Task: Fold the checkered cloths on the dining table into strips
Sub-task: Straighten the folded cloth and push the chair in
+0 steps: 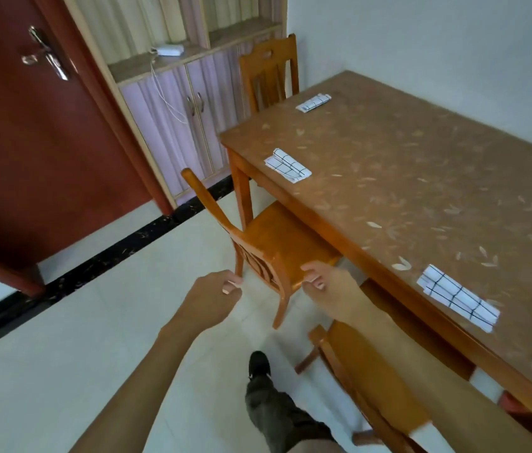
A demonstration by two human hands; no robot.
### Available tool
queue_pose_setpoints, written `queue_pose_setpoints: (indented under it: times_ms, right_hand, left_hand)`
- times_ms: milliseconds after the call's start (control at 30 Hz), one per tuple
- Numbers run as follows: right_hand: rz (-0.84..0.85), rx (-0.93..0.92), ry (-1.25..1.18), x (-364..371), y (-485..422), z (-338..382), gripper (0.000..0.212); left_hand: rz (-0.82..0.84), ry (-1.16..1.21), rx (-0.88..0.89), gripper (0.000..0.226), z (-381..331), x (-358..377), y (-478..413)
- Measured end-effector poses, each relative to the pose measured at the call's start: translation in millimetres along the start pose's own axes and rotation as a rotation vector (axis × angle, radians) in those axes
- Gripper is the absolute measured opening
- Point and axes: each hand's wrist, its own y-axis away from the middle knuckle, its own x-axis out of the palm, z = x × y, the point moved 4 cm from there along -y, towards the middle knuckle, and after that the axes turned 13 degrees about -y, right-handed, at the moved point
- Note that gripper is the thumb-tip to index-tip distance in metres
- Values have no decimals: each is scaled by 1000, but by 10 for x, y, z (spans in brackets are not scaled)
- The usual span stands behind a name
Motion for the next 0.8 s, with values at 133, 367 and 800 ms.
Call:
queue_pose_setpoints:
  times_ms: [133, 367, 800]
  right_hand:
    - [-63, 51, -77, 102, -772, -22, 37]
    - [-233, 225, -136, -98, -1972, 93, 28]
    - [-508, 676, -401, -540, -3591, -148, 36]
  left_hand:
    - [28, -10, 59, 16, 43, -378, -780]
    - [138, -123, 212, 19, -263, -970, -2212]
    - [259, -20, 210, 33, -651, -1194, -4798]
